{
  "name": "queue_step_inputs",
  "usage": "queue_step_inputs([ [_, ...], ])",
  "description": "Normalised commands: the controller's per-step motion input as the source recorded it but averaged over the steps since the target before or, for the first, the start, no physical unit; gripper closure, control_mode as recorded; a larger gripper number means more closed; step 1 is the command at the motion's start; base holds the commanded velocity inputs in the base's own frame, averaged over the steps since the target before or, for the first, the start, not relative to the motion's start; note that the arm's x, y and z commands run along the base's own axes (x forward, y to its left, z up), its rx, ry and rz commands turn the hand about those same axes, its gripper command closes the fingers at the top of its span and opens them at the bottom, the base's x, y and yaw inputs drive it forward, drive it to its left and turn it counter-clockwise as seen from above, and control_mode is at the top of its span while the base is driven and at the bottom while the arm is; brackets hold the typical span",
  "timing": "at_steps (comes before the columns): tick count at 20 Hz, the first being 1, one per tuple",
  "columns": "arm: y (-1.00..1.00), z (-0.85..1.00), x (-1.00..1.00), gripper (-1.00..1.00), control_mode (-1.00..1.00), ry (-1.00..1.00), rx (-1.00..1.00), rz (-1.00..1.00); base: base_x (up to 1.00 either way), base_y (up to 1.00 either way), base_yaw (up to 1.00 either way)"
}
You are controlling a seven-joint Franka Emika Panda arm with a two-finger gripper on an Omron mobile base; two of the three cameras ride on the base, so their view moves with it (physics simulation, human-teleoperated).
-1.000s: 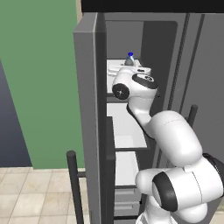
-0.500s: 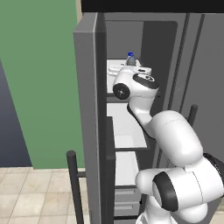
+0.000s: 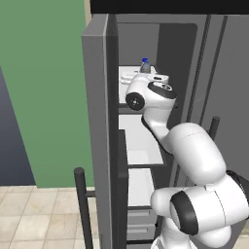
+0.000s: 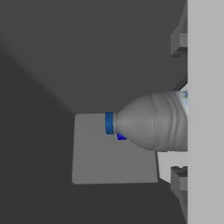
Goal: Take the bottled waters from the counter and place them in the freezer to freeze. Close the freezer door after placing the bottles.
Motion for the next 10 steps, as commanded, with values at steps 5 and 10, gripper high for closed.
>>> queue_step_inputs([
  [5,0.06,0.00,-0.03,-1.00,-1.00,0.00,0.00,0.00,0.00,0.00,0.00],
  [10,0.10,0.00,-0.09,-1.00,-1.00,0.02,0.00,0.00,0.00,0.00,0.00],
])
